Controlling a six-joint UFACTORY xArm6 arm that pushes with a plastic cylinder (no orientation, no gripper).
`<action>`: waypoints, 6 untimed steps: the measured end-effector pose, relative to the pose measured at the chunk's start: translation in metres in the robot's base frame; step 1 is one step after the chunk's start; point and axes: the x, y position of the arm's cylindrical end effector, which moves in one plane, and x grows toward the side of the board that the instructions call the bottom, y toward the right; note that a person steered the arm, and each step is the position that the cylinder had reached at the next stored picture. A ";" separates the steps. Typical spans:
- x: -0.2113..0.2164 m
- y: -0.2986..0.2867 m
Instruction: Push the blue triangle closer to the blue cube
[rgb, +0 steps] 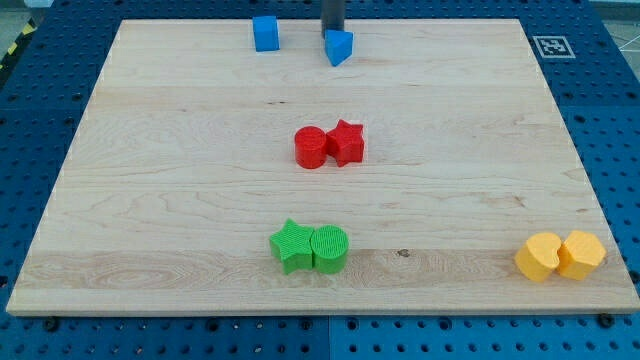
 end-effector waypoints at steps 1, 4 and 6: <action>0.000 0.043; 0.036 0.036; 0.030 -0.047</action>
